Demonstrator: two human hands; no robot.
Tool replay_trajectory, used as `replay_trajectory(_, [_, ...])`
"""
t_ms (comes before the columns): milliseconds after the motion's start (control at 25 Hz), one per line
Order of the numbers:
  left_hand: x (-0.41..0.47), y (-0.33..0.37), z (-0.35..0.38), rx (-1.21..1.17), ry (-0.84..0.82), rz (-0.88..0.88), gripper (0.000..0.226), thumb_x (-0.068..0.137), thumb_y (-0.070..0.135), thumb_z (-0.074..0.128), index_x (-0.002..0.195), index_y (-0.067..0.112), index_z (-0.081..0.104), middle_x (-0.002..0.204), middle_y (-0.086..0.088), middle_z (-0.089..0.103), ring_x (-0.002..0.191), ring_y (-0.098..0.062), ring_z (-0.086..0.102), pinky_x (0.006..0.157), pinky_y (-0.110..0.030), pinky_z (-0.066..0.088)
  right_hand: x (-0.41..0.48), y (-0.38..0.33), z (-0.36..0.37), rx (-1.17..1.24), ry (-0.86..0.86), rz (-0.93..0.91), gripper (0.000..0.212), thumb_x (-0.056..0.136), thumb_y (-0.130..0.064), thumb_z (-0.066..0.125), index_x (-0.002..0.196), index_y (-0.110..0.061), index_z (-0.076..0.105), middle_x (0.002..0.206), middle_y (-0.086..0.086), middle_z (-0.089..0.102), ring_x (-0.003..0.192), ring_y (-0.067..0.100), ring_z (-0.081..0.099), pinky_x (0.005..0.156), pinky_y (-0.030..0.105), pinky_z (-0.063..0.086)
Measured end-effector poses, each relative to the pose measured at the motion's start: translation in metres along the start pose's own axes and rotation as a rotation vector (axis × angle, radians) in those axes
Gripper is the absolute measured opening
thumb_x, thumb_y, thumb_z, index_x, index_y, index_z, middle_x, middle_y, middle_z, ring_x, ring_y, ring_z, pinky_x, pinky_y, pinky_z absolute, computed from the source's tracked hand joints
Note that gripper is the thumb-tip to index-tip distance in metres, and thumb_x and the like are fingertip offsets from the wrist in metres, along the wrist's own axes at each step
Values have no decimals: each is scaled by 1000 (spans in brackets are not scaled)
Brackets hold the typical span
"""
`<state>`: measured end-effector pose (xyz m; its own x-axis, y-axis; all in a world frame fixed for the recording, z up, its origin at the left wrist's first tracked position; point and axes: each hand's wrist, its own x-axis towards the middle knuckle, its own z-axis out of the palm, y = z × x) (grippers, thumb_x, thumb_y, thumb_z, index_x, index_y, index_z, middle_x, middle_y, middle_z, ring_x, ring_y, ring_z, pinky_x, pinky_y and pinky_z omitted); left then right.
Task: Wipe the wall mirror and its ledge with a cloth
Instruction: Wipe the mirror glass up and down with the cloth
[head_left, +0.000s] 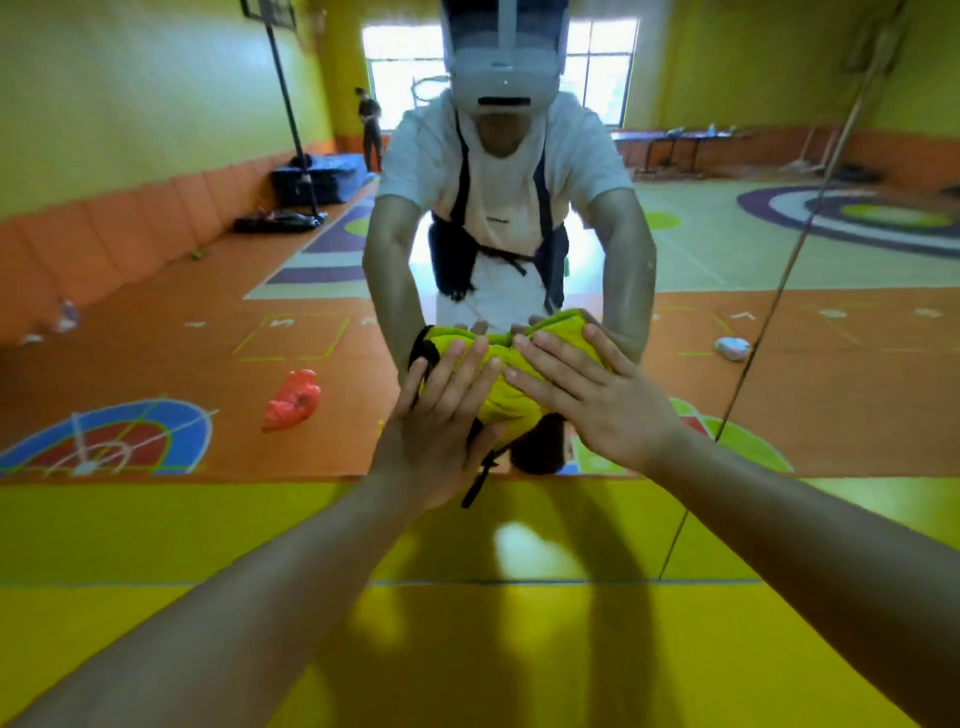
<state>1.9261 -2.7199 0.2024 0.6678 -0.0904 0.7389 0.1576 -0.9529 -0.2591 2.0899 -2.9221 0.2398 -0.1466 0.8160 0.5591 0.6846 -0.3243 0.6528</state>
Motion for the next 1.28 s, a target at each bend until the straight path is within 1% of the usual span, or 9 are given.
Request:
replay_trajectory(200, [103, -43, -73, 52, 20, 15, 70, 107, 55, 26, 164, 16, 16, 173, -2, 5, 159, -21, 4, 127, -51, 16, 78, 83, -71, -91, 43, 11, 70, 95, -11, 35, 162, -23, 22, 170, 5, 17, 157, 22, 16, 124, 52, 21])
replay_trajectory(360, [175, -77, -121, 168, 136, 66, 70, 108, 52, 35, 164, 14, 16, 172, -4, 10, 159, -22, 8, 125, -51, 23, 130, 143, -114, -122, 75, 19, 71, 94, -13, 39, 162, -22, 22, 170, 6, 16, 157, 24, 15, 124, 54, 25])
replay_trajectory(520, [252, -103, -173, 195, 236, 67, 69, 107, 48, 39, 163, 14, 18, 172, -4, 12, 159, -22, 10, 126, -50, 21, 183, 206, -160, -170, 89, 50, 72, 91, -13, 35, 161, -24, 26, 169, 6, 20, 156, 24, 18, 122, 55, 29])
replay_trajectory(680, [312, -123, -215, 168, 274, 95, 64, 108, 41, 37, 164, 15, 18, 172, -3, 8, 159, -21, 6, 126, -49, 15, 223, 259, -196, -196, 61, 60, 79, 87, -15, 33, 163, -26, 17, 171, 4, 13, 158, 23, 10, 125, 52, 17])
replay_trajectory(800, [357, -139, -244, 215, 302, 131, 62, 109, 42, 26, 164, 15, 17, 173, -3, 6, 159, -21, 3, 127, -48, 11, 252, 295, -215, -208, 67, 80, 86, 87, -19, 50, 164, -27, 11, 171, 3, 6, 158, 21, 3, 126, 49, 5])
replay_trajectory(840, [376, -147, -256, 247, 304, 153, 62, 109, 43, 23, 164, 16, 16, 173, -3, 5, 159, -21, 1, 127, -47, 10, 263, 308, -222, -209, 86, 99, 86, 88, -23, 53, 164, -26, 12, 171, 3, 7, 158, 21, 3, 127, 48, 4])
replay_trajectory(1000, [457, -181, -319, 282, 290, 250, 64, 108, 47, 20, 165, 19, 13, 173, 1, 2, 159, -17, -3, 128, -43, 5, 310, 366, -252, -237, 208, 157, 68, 97, -32, 36, 162, -24, 23, 170, 3, 17, 158, 20, 12, 127, 47, 11])
replay_trajectory(1160, [538, -198, -378, 233, 268, 160, 65, 106, 51, 11, 164, 26, -3, 171, 6, -15, 156, -11, -18, 128, -41, -5, 367, 434, -301, -191, 195, 250, 67, 100, -38, 25, 164, -29, 6, 172, -3, -1, 158, 15, -5, 128, 45, -2])
replay_trajectory(1280, [585, -199, -425, 114, 133, 64, 64, 110, 47, 19, 161, 29, -14, 166, 10, -30, 151, -7, -30, 126, -41, -13, 399, 462, -337, -77, 171, 376, 60, 109, -30, 29, 163, -32, 4, 171, -4, -5, 157, 13, -10, 128, 47, -6])
